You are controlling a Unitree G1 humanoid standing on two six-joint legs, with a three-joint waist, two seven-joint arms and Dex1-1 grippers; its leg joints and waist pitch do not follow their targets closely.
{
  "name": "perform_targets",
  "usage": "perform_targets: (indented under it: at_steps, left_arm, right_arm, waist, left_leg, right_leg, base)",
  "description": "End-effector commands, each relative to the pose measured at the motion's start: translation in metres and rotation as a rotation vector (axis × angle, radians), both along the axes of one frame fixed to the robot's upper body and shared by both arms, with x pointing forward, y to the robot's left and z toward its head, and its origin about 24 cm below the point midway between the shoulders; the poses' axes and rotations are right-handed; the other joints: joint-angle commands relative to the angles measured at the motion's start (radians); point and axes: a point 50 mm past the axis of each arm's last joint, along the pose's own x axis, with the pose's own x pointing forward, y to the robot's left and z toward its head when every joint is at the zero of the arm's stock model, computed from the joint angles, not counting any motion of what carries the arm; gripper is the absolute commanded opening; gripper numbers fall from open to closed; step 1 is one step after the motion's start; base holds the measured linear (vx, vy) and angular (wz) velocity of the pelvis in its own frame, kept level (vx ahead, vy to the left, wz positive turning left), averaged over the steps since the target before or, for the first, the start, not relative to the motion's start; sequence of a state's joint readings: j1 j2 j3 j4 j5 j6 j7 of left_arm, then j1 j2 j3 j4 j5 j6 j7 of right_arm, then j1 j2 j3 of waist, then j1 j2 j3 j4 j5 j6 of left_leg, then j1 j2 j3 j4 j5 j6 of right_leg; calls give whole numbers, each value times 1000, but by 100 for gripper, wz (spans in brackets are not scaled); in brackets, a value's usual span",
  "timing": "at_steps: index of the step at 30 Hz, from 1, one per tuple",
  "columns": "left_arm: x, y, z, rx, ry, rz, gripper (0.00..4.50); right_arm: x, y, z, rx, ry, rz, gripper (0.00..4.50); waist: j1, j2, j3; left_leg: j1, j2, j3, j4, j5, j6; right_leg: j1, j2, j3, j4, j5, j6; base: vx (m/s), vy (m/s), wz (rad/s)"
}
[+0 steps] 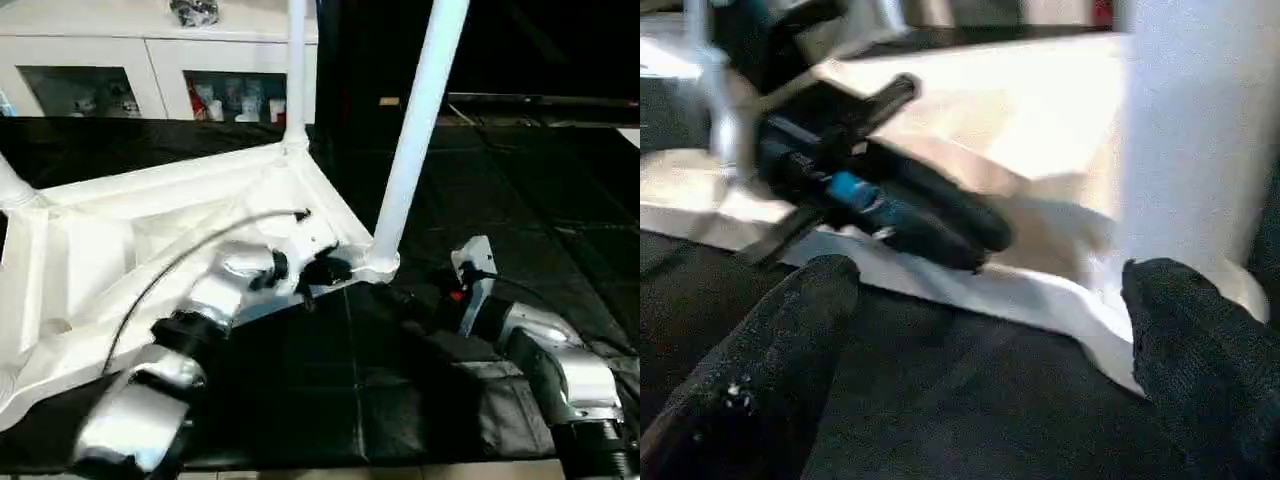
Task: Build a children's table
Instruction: Rotate leg to tighten, then rotate table base
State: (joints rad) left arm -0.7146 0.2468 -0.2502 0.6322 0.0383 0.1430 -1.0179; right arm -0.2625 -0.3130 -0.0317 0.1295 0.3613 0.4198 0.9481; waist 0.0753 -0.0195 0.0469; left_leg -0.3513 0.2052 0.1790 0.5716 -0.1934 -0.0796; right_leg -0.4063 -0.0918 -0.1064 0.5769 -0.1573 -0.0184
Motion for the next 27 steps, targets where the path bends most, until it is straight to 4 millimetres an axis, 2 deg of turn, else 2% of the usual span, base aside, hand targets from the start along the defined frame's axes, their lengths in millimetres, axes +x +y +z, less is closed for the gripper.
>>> perform_targets:
  at_steps: [1,2,3,4,5,6,7,8,9,10,11,12,13,14,15,17,18,19,21,22,23,24,25,26,27]
  left_arm:
    - [-5,8,6,4,22,-36,93]
    - [-9,18,7,31,35,-52,93]
    - [-13,25,7,54,44,-61,105]
    - [-13,26,8,55,45,-61,121]
    - [-16,30,8,70,50,-66,121]
    - [-20,39,10,91,58,-66,124]
    - [-26,50,12,110,74,-61,137]
    - [-28,54,13,116,79,-59,148]
    - [-32,61,15,130,83,-55,158]
    - [-40,72,19,153,93,-46,163]
    - [-40,72,19,153,93,-46,165]
    - [-46,80,22,170,99,-31,165]
    - [-47,83,22,190,90,-21,180]
    - [-49,86,23,213,79,-10,193]
    - [-50,88,23,236,70,-1,193]
    - [-51,90,22,263,54,9,214]
    - [-50,91,20,291,19,51,214]
    - [-50,91,19,301,7,67,232]
    - [-53,90,16,333,3,77,232]
    - [-56,89,13,349,9,77,232]
    - [-57,88,12,353,11,77,232]
    - [-59,88,9,367,12,78,232]
    - [-60,88,7,382,8,84,232]
    - [-61,89,3,401,0,96,232]
    - [-61,89,2,414,-8,103,232]
  right_arm:
    - [2,4,11,26,-25,45,450]
    - [3,9,13,37,-26,68,450]
    - [3,12,14,40,-30,87,450]
    - [3,12,14,40,-30,88,450]
    - [3,14,14,42,-32,102,450]
    - [3,18,15,51,-28,120,450]
    - [3,24,15,64,-25,135,450]
    - [4,26,15,67,-24,139,450]
    - [5,31,16,73,-27,148,450]
    - [9,41,16,82,-26,154,450]
    - [9,41,16,82,-26,154,450]
    - [13,52,17,86,-33,155,450]
    - [17,58,17,87,-33,142,450]
    - [20,65,17,89,-32,128,450]
    - [22,70,18,93,-34,125,450]
    - [25,79,19,96,-36,120,450]
    - [34,97,18,83,-33,76,450]
    - [38,103,18,78,-32,57,450]
    - [50,113,16,48,-27,-37,450]
    - [59,116,14,26,-25,-117,450]
    - [61,117,14,20,-25,-139,450]
    - [67,119,12,4,-10,-194,450]
    - [71,119,12,-2,-3,-237,450]
    - [78,117,11,-11,11,-322,450]
    - [82,115,10,-10,25,-374,450]
  waist:
    - [4,-10,-62]
    - [5,-15,-63]
    - [3,-11,-61]
    - [1,-9,-60]
    - [2,-16,-61]
    - [3,-11,-61]
    - [1,-21,-60]
    - [4,-14,-62]
    - [2,-11,-60]
    - [-1,-12,-59]
    - [-2,-10,-60]
    - [-5,-20,-60]
    - [-7,-21,-55]
    - [-7,-18,-54]
    - [-9,-19,-52]
    - [-10,-19,-49]
    - [-9,-14,-49]
    - [-16,-16,-51]
    - [-18,-13,-51]
    - [-18,-12,-53]
    - [-20,-11,-52]
    - [-17,-11,-53]
    - [-21,-12,-53]
    - [-18,-9,-55]
    - [-20,-13,-56]
  left_leg:
    - [-1,34,-4,-61,-114,88]
    - [1,34,-3,-60,-116,83]
    - [-4,35,-4,-63,-110,78]
    - [1,33,-2,-62,-116,70]
    - [4,33,0,-61,-117,68]
    - [4,34,-2,-62,-112,62]
    - [4,35,-1,-64,-113,59]
    - [4,38,-6,-66,-113,49]
    - [5,38,-5,-67,-121,41]
    - [7,36,-2,-66,-122,34]
    - [9,36,-3,-67,-121,28]
    - [7,35,-2,-66,-114,23]
    - [4,32,1,-67,-125,21]
    - [8,32,0,-67,-139,14]
    - [6,31,-1,-69,-164,1]
    - [10,31,-1,-70,-194,-14]
    - [15,32,0,-70,-211,-22]
    - [6,29,-5,-73,-211,-36]
    - [10,31,-5,-73,-211,-48]
    - [11,30,-6,-72,-211,-55]
    - [13,31,-5,-72,-210,-59]
    - [14,28,-3,-71,-206,-57]
    - [12,27,-3,-71,-198,-55]
    - [14,28,-2,-70,-191,-57]
    - [10,26,-3,-69,-183,-58]
  right_leg:
    - [57,-62,54,-53,-212,-206]
    - [58,-64,54,-51,-212,-207]
    - [60,-65,56,-49,-222,-204]
    - [56,-62,57,-51,-231,-200]
    - [54,-61,57,-52,-233,-198]
    - [55,-62,59,-48,-224,-201]
    - [54,-61,58,-47,-222,-200]
    - [56,-65,58,-37,-218,-205]
    - [52,-63,59,-40,-225,-201]
    - [50,-60,60,-40,-214,-205]
    - [49,-60,61,-36,-201,-210]
    - [48,-58,62,-30,-181,-217]
    - [47,-56,63,-37,-200,-212]
    - [44,-58,64,-37,-215,-213]
    - [43,-59,66,-41,-256,-203]
    - [40,-57,67,-47,-305,-181]
    - [32,-59,70,-48,-312,-177]
    - [41,-58,68,-45,-325,-173]
    - [36,-59,69,-45,-318,-174]
    - [38,-58,69,-43,-313,-175]
    - [34,-59,71,-42,-308,-179]
    - [36,-54,70,-42,-292,-180]
    - [38,-51,71,-38,-265,-188]
    - [37,-55,71,-36,-254,-190]
    - [41,-52,71,-33,-242,-189]
  base:
    - [0,0,0]
    - [0,0,0]
    - [0,0,0]
    - [0,0,0]
    - [0,0,0]
    - [0,0,0]
    - [0,0,0]
    - [0,0,0]
    - [0,0,0]
    - [0,0,0]
    - [0,0,0]
    - [0,0,0]
    - [0,0,0]
    - [0,0,0]
    - [0,0,0]
    - [0,0,0]
    - [0,0,0]
    - [0,0,0]
    - [0,0,0]
    - [0,0,0]
    - [0,0,0]
    - [0,0,0]
    - [0,0,0]
    - [0,0,0]
    - [0,0,0]
